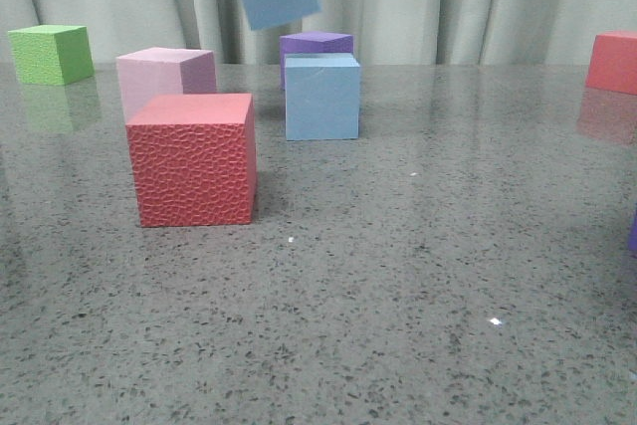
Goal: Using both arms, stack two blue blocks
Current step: 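Lift the second light blue cube and carry it above the placed cube, then lower the held cube onto the placed light blue cube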
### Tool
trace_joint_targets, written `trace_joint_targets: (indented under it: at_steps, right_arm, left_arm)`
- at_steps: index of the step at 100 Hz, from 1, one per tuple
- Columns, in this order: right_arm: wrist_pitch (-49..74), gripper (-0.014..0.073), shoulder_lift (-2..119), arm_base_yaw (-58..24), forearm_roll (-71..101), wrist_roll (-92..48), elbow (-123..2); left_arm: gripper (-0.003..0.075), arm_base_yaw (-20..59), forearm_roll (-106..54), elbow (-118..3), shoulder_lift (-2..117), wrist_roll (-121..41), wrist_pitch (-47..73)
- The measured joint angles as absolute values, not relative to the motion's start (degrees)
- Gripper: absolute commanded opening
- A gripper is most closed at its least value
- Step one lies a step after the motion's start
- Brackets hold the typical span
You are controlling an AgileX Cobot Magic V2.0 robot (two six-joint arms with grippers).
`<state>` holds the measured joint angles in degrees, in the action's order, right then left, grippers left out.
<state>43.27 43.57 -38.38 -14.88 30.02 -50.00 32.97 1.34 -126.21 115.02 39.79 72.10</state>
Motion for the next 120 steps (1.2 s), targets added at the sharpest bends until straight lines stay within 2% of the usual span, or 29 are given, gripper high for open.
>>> trace_joint_targets:
  at_steps: [28,120]
  right_arm:
    - [43.23,0.0591,43.57,-38.38,-14.88,30.02,-50.0]
    - [43.23,0.0591,43.57,-38.38,-14.88,30.02,-50.0]
  left_arm:
    - [0.0084,36.1,2.44,-126.24,116.05,43.18,72.1]
    - [0.0086,36.94,3.46,-126.24,116.14,44.36,72.1]
